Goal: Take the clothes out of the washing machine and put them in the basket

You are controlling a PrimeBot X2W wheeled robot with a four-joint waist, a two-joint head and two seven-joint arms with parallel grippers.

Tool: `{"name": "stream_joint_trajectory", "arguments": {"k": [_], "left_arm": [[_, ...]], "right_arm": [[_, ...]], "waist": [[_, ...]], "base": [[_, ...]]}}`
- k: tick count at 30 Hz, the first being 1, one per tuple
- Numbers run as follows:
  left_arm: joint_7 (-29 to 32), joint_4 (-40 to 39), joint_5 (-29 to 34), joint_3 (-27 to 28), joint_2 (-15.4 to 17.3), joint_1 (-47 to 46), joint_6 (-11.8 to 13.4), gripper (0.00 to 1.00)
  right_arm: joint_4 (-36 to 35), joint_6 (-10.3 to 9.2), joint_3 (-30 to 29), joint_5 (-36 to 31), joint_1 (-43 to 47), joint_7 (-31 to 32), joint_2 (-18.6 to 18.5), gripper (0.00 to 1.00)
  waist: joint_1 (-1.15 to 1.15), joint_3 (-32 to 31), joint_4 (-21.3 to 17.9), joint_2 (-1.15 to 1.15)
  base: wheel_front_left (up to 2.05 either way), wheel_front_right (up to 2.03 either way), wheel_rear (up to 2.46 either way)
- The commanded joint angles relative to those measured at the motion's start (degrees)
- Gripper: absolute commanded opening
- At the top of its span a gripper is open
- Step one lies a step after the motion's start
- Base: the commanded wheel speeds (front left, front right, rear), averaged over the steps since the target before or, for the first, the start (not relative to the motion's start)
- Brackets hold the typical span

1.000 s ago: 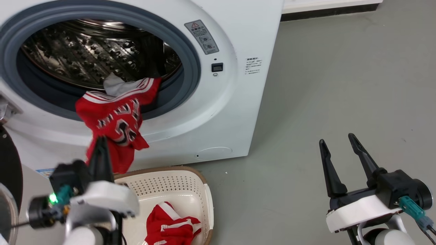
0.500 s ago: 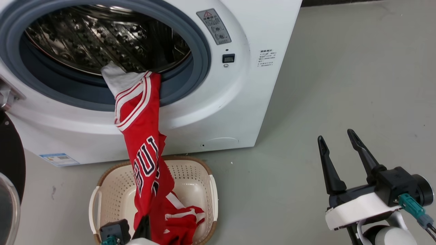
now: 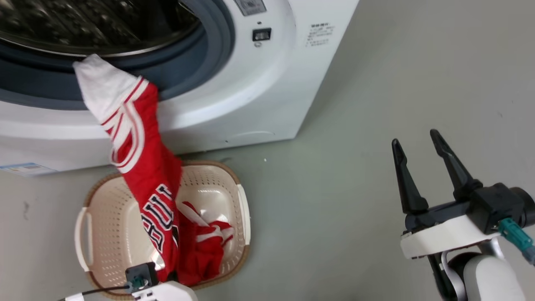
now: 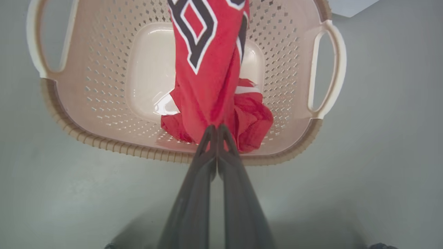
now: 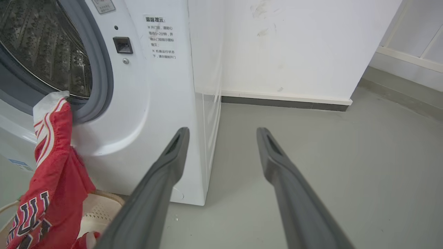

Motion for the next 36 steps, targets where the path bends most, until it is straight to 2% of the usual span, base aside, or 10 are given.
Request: {"name": "stream_joint_trajectory", "arguments": {"k": [1,4,7,18,24,32,33,34,35,36], "left_arm": [[-0.74,3.39,-0.60,0.46,-0.11,-2.74,-0.60,0.00],[-3.13,11.50,-1.09,1.70,0.72,-9.12,-1.38,0.00],[-3.97,15.81,-1.32,2.41,1.48,-13.27,-1.68,0.00],[-6.01,27.61,-2.69,4.95,5.25,-26.79,-1.70,0.00],[-6.83,31.24,-3.84,6.38,6.98,-31.68,-1.70,0.00],[-7.08,35.26,-4.69,6.82,7.78,-34.76,-2.77,0.00],[-7.18,35.57,-4.77,6.81,7.59,-34.66,-2.91,0.05],[-7.32,35.84,-4.95,6.92,7.32,-34.33,-2.89,0.36],[-7.40,36.07,-5.23,7.03,6.88,-33.92,-2.85,0.81],[-7.52,36.33,-5.19,6.92,6.48,-33.41,-2.89,1.00]], "right_arm": [[0.31,-0.04,-0.17,0.52,-1.55,-0.65,-0.30,1.00],[1.08,-0.04,0.08,1.36,-3.63,-1.80,-0.68,1.00],[1.44,-0.05,0.34,1.93,-4.95,-2.67,-0.93,1.00],[2.67,-0.04,2.34,3.87,-9.08,-5.30,-1.41,1.00],[3.44,-0.04,2.97,4.31,-10.32,-6.37,-1.66,1.00],[4.98,-0.05,3.51,4.67,-11.29,-7.36,-1.72,1.00],[5.26,-0.04,3.56,4.63,-11.25,-7.43,-1.66,1.00],[5.45,-0.04,3.67,4.58,-11.19,-7.47,-1.58,1.00],[5.68,-0.05,3.68,4.50,-11.11,-7.57,-1.54,1.00],[5.91,-0.04,3.69,4.42,-10.99,-7.61,-1.48,1.00]], "waist": [[-0.01,4.28,-2.63,0.00],[-0.01,9.41,-4.38,0.00],[-0.01,12.40,-5.24,0.00],[-0.01,21.80,-8.61,0.00],[-0.01,24.26,-9.56,0.00],[-0.01,23.84,-10.00,0.00],[-0.01,23.36,-9.94,0.00],[-0.01,22.82,-9.90,0.00],[-0.01,22.21,-9.78,0.00],[-0.01,21.50,-9.64,0.00]], "base": [[0.00,0.00,0.00],[0.00,0.00,0.00],[0.00,0.00,0.00],[0.00,0.00,0.00],[0.00,0.00,0.00],[0.00,0.00,0.00],[0.00,0.00,0.00],[0.00,0.00,0.00],[0.00,0.00,0.00],[0.00,0.00,0.00]]}}
